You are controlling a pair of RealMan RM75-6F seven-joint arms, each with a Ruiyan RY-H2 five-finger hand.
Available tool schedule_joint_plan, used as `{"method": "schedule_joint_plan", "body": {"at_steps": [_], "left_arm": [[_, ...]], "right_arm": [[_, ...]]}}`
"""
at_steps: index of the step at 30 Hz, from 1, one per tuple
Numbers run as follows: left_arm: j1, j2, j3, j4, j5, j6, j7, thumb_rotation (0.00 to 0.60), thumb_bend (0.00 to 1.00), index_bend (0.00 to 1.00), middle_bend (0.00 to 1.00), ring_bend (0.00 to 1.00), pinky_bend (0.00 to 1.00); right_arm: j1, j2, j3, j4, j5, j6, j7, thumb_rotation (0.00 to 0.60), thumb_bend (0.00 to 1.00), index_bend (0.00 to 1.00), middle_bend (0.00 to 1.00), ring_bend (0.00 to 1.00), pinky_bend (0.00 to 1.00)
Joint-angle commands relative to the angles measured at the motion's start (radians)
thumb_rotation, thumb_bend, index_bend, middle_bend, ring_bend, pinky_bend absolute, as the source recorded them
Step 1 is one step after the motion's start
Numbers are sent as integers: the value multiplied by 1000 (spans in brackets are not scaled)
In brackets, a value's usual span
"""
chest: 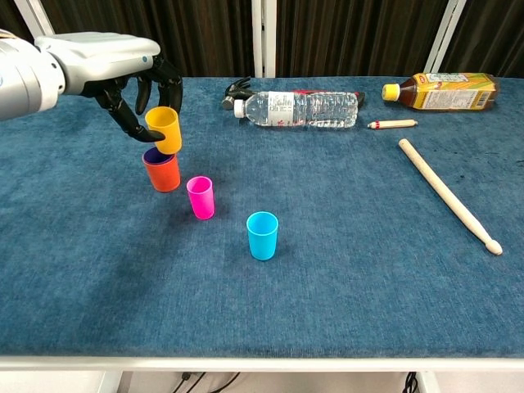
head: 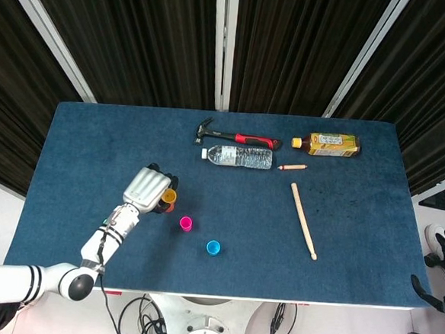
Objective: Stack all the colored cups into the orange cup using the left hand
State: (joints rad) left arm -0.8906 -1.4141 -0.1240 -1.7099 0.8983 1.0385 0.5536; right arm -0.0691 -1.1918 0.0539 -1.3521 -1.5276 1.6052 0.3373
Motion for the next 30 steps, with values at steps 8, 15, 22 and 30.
{"method": "schedule_joint_plan", "body": {"at_steps": [8, 15, 22, 30], "left_arm": [[14, 2, 14, 13, -24, -18, 0, 600, 310, 486, 472, 514, 274], [20, 3, 12, 23, -26, -29, -13, 600, 309, 475, 465, 511, 281], [24, -5, 11, 41, -3, -57, -52, 600, 250, 165, 236, 263, 234], [37, 12, -3, 4, 21, -34, -71, 600, 237, 135, 198, 205, 202]], "right_arm": [[3, -1, -3, -5, -4, -3, -12, 600, 214, 0, 0, 0, 0], [0, -1, -3, -6, 2, -4, -13, 600, 214, 0, 0, 0, 0], [1, -3, -5, -5, 0, -7, -16, 600, 214, 0, 0, 0, 0], [1, -3, -3, 1, 5, -7, -6, 600, 214, 0, 0, 0, 0]]}}
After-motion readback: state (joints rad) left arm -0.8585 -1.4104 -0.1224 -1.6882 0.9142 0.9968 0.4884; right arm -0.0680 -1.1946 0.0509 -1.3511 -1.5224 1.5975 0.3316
